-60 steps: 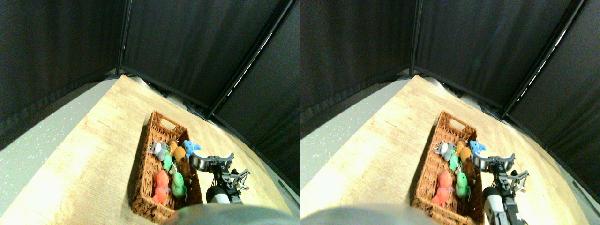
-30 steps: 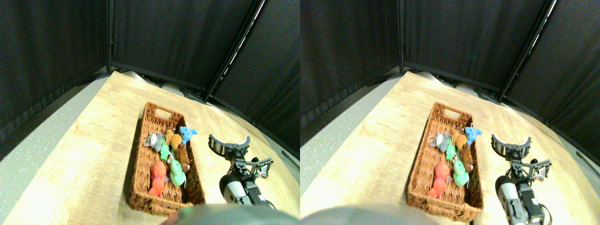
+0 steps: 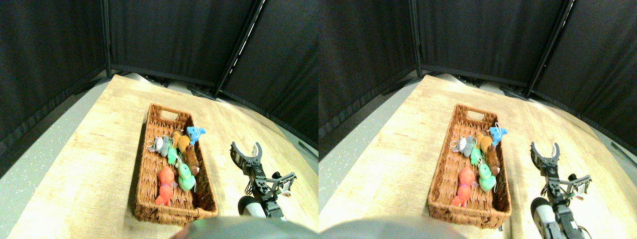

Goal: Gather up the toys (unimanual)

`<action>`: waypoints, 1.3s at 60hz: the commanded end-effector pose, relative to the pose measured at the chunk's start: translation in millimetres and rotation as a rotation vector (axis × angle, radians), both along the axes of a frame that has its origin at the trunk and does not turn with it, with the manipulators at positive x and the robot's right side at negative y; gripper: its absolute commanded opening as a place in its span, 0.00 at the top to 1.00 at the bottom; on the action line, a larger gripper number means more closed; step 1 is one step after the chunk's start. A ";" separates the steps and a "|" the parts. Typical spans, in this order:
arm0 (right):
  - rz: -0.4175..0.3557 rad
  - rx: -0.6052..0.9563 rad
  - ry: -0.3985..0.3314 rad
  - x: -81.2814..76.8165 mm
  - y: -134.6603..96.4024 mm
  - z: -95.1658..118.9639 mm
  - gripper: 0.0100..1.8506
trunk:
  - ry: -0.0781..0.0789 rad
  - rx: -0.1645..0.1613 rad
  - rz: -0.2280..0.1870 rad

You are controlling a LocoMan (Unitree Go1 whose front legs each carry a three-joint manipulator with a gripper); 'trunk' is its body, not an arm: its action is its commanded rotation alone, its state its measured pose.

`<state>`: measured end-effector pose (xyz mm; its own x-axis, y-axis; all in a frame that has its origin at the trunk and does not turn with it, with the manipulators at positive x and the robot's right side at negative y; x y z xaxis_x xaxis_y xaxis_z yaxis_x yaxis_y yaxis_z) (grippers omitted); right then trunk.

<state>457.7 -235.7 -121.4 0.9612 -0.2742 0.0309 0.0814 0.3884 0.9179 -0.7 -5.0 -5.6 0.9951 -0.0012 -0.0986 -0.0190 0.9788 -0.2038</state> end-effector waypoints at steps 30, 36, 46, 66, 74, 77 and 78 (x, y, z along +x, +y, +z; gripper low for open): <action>-0.101 -0.013 -0.053 -10.5 -23.7 -14.8 0.97 | -0.007 0.036 -0.022; -0.102 -0.032 -0.062 -9.8 -25.7 -15.9 0.97 | -0.011 0.041 -0.021; -0.140 -0.037 -0.061 -12.2 -23.9 -17.9 0.97 | -0.020 0.050 -0.022; -0.148 -0.025 -0.093 -11.7 -27.6 -15.2 0.97 | -0.027 0.063 -0.032; -0.153 -0.047 -0.095 -12.1 -28.7 -13.9 0.97 | -0.027 0.062 -0.034; -0.143 -0.057 -0.097 -11.8 -29.1 -13.5 0.97 | -0.028 0.062 -0.034; -0.143 -0.057 -0.097 -11.8 -29.1 -13.5 0.97 | -0.028 0.062 -0.034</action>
<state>445.5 -264.4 -141.1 0.9079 -0.4088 0.0931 0.0920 0.4108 0.9071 2.4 -0.6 -6.0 0.9948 -0.0186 -0.1005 0.0040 0.9896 -0.1441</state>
